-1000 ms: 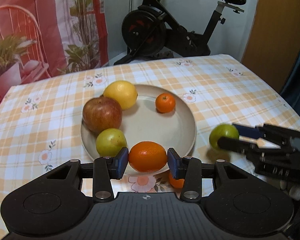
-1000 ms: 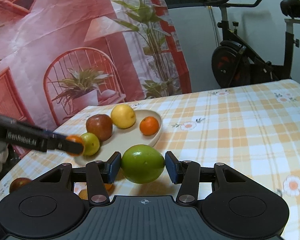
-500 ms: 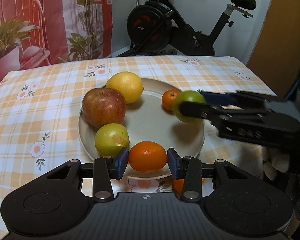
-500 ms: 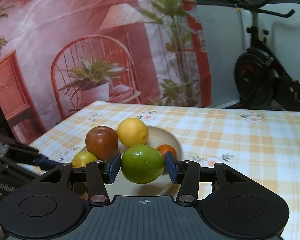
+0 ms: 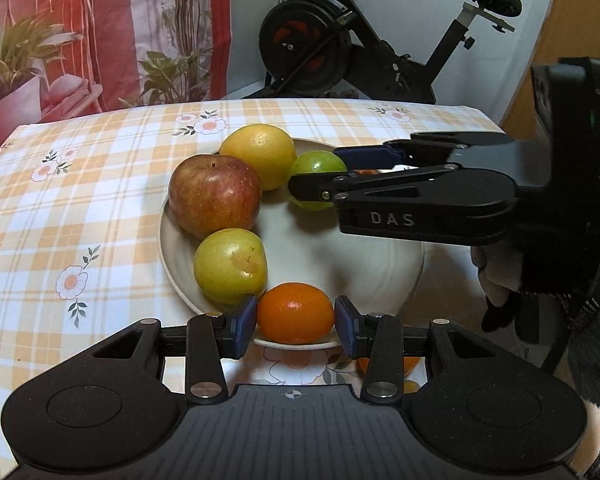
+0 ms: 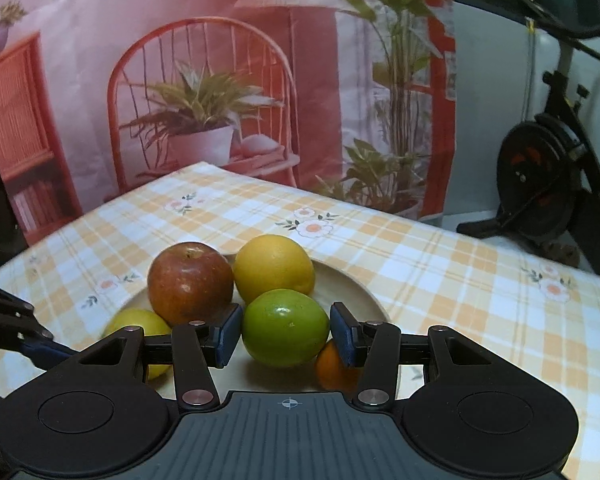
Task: Organize fruits
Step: 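Open both tools on the plate, releasing orange and green citrus, and withdraw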
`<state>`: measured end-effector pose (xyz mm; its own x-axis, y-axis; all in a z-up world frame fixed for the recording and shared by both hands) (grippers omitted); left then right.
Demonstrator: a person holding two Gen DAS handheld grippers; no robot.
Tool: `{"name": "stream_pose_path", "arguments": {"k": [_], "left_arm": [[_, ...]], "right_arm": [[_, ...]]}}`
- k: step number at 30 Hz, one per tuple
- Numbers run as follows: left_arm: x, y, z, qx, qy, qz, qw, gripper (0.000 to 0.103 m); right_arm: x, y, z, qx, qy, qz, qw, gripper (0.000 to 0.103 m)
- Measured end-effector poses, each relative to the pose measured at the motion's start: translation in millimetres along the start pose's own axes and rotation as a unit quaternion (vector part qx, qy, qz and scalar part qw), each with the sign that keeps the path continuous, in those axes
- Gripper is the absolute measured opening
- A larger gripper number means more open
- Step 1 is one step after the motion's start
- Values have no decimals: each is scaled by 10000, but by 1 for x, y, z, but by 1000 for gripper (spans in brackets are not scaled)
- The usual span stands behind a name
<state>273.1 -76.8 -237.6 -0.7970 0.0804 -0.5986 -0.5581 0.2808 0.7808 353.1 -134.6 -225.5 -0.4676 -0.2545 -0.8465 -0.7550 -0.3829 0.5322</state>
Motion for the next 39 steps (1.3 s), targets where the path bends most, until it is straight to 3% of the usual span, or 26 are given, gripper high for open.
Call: {"name": "stream_pose_path", "arguments": {"k": [4,7,12,14,28,39], "left_arm": [[1,-1,0,12,28,17,10000,45],[1,-2,0,-2,28,21,10000,45],[1,-1,2,-28,47,23,10000,46],[1,-1,2,-24,52,23,10000,46],[1,-1,1,-38,58,14,10000,46],[0,4,0,-78,37,-25,10000,46]], "right_arm": [[-1,-3,1,73,372,63,9993,45],[-2,-5,3,163,582,112,9981,51],[-3,-6,0,448,832,170,9954,71],[-1,-7,-2,485,901,235,9945,73],[7,-11,-4,377,867,542,9940,75],[4,14,-5,290,539,301,9977,73]]}}
Point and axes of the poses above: each gripper's, at about its wrist camera, not at the fingertips, and y roughly against the way its jaws point, z to its left, x to its underside, the point moved 9 cm from there along -y, roughly the way its jaws point, and after that the axes turned 9 degrees about y, right-handed, at the moved point
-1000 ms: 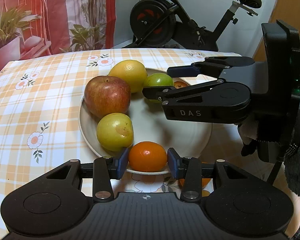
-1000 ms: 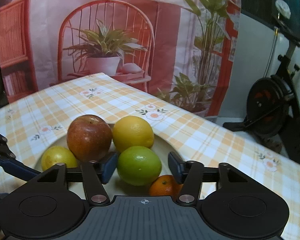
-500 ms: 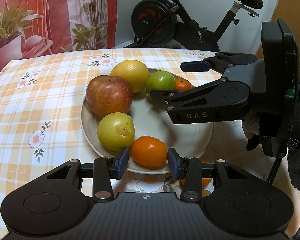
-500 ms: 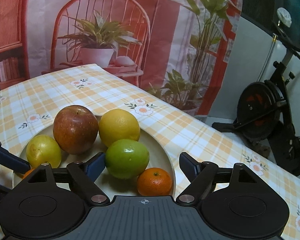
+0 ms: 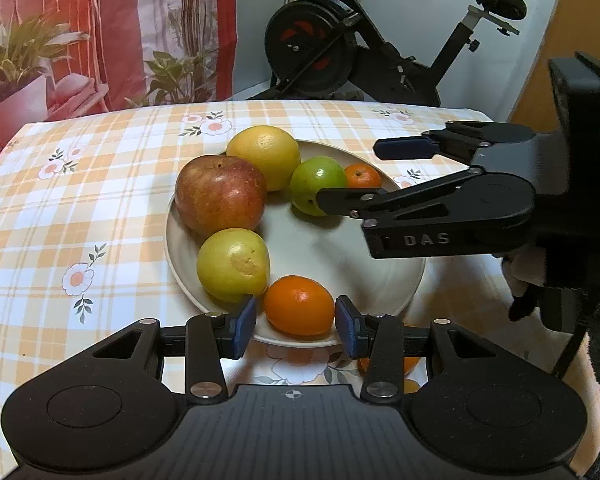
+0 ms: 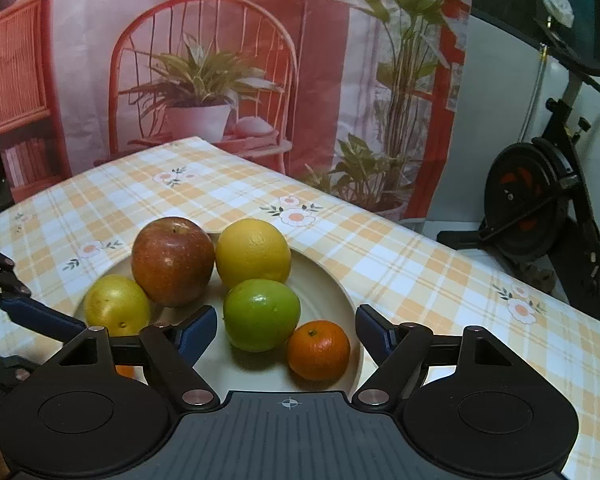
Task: Organize fruits
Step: 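Open both tools on the plate, releasing orange and green citrus, and withdraw, then move the left tool toward the large yellow lemon on the table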
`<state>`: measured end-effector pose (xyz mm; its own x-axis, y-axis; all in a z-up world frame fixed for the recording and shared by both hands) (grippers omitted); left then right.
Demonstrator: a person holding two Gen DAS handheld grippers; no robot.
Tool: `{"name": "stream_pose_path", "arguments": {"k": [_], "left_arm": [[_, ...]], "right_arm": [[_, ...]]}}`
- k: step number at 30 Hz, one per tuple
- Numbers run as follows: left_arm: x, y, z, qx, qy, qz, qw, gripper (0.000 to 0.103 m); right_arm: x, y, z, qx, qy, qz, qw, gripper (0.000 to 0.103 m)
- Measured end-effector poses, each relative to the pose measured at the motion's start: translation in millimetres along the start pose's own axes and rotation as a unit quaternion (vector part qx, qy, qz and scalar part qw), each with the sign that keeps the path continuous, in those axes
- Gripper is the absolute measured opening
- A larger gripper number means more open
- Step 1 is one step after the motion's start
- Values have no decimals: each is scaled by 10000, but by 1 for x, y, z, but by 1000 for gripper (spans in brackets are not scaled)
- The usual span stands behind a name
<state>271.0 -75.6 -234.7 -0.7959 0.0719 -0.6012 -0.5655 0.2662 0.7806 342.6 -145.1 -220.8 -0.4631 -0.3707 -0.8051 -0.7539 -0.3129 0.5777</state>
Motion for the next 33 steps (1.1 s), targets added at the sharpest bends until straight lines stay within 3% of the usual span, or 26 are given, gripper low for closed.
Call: {"name": "stream_pose_path", "arguments": {"k": [10,20,33], "left_arm": [[2,9,-3,-69,-10,-90,9999,46],[2,32,-3,-59,34,-360,9993,46],[11,81,10,-232,108,-893,9957,46]], "right_arm": [[21,53,-4,166,-579,-375,9975,72],[77,103,18,454,-1651,-800,9820,70],[96,133,38,625,-1641,-960,9798,70]]}}
Point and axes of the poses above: each gripper's, at about its wrist camera, not at the fingertips, and y roughly against the way its jaws point, z to its left, x to its underside, the point moved 9 cm from there along -y, roughly the way its jaws point, and after that the axes turned 9 degrees about y, right-handed, at the moved point
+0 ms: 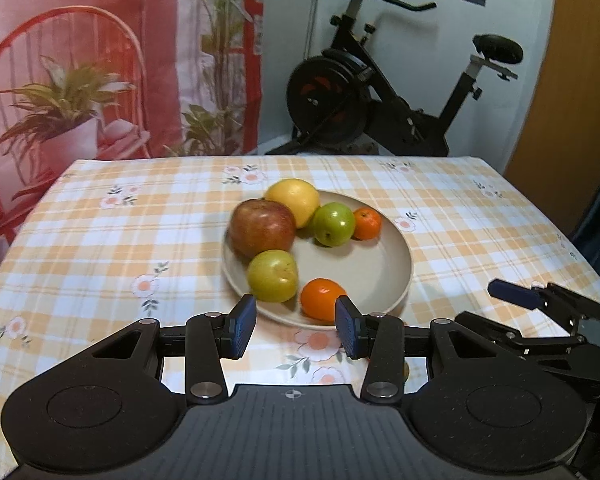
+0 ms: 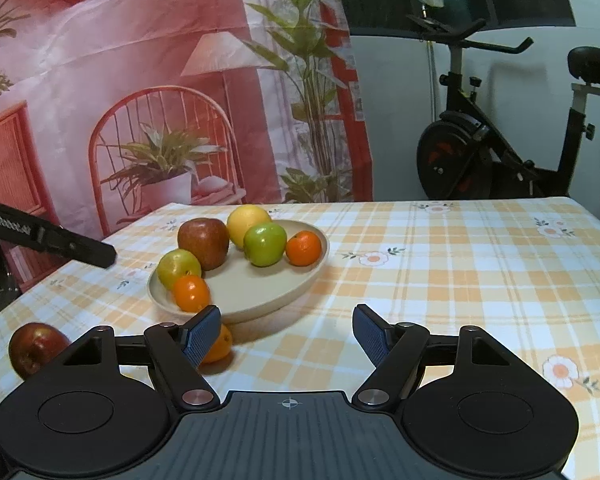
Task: Organize fruits
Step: 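Move the left tool toward the large yellow lemon on the table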
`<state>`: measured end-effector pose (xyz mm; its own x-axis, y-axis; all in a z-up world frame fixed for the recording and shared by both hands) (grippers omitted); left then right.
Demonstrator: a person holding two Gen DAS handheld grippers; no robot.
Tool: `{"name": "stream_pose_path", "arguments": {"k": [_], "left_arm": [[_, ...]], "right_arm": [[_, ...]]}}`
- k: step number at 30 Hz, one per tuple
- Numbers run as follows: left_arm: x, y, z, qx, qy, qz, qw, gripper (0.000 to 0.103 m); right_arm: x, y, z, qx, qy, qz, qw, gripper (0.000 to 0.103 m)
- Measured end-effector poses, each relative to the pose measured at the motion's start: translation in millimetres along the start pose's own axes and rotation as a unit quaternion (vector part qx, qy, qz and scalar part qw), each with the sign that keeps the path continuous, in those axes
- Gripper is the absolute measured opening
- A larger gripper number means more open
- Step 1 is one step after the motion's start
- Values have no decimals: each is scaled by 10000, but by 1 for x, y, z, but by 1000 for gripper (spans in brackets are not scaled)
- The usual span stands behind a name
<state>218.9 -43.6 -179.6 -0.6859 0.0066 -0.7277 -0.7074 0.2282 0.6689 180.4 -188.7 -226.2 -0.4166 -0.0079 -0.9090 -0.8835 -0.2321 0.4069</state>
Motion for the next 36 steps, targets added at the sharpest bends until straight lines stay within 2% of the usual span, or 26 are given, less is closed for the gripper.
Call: {"name": "stream_pose_path", "arguments": {"k": [8,15,20,28,36], "left_arm": [[6,32,25,-237,346,-329,9986,46],[18,45,41,-374,653,-410,9963,46],[28,43,35,-378,632,-379,9966,46],[37,48,16,-266,437,-561,9971,52],[40,51,26,-395,569,-590,9959,52]], "right_arm": [[3,5,3,-12,28,-53,10000,70],[3,10,17,-149,211,-68,9996,70],[1,17,30,-254,358,-71,9990,70],[1,27,44,-306,494,-57,9983,71],[4,28,55,-449,567,65,9974,71]]}}
Point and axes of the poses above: each gripper's, at about its wrist camera, not at the fingertips, and y roughly against the way its jaws point, z to its left, x to its underside, the point moved 9 cm from there along -y, roughly the way its jaws point, and after that the axes turned 9 degrees about y, right-handed, at the moved point
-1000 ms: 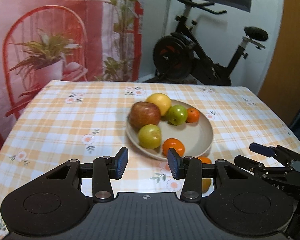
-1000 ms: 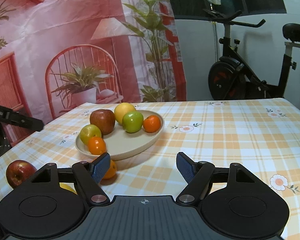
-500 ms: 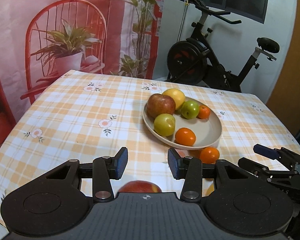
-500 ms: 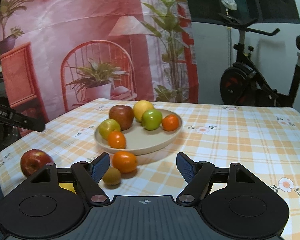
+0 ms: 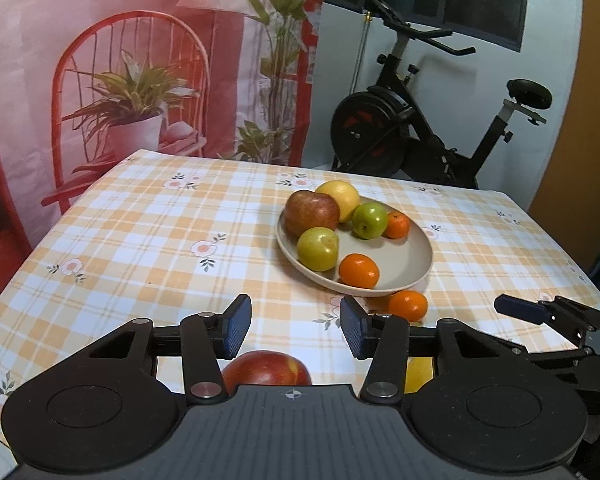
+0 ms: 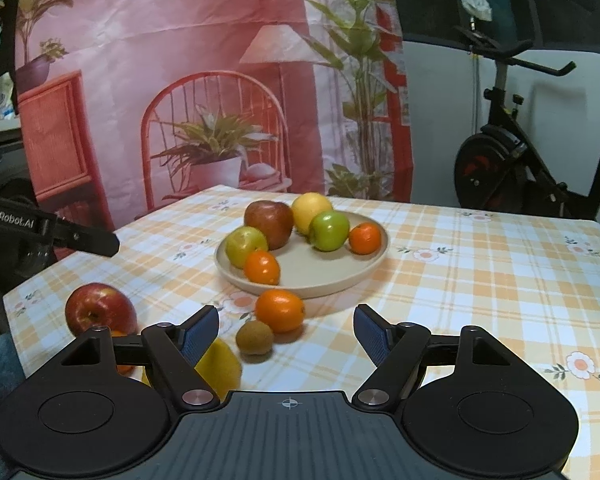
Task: Organize fruits
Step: 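Move the left tool toward the large yellow lemon on the table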
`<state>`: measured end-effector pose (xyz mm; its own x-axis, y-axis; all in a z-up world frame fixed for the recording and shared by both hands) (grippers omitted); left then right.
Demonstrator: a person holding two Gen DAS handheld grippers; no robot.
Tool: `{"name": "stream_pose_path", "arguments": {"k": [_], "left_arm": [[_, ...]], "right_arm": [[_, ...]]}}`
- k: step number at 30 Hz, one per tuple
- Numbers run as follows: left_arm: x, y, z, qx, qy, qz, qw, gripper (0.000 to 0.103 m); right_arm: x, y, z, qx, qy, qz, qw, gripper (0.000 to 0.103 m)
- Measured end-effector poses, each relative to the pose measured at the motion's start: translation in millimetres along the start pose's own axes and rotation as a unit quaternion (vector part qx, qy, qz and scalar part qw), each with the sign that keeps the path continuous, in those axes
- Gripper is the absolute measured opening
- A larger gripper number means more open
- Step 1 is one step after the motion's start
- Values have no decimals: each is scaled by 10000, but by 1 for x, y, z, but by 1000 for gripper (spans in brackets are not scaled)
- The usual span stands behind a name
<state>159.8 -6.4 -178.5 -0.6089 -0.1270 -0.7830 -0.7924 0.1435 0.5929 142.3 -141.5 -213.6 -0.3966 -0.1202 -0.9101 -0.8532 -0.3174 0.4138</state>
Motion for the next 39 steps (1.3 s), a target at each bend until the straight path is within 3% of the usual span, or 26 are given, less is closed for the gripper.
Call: {"name": "stream_pose_path", "arguments": {"k": [26,39], "left_arm": [[7,-3,-2,12,-105,65,9999,51],[14,-7,-10,252,-123,290,9992,51]], "right_arm": [[0,-1,21,-336,249,46,9991,74],[4,7,28,-395,409,209,9982,75]]}}
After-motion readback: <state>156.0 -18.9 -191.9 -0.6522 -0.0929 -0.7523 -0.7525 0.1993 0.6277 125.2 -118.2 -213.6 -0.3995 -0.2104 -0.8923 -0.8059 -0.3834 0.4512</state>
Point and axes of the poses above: each gripper's, at about its wrist camera, not at the fingertips, and y roughly against the way its jaws point, z to its left, x to its underside, the point moved 9 cm from there along -y, roughly the way its jaws point, and after that the axes turned 9 degrees about y, right-handed, at the moved point
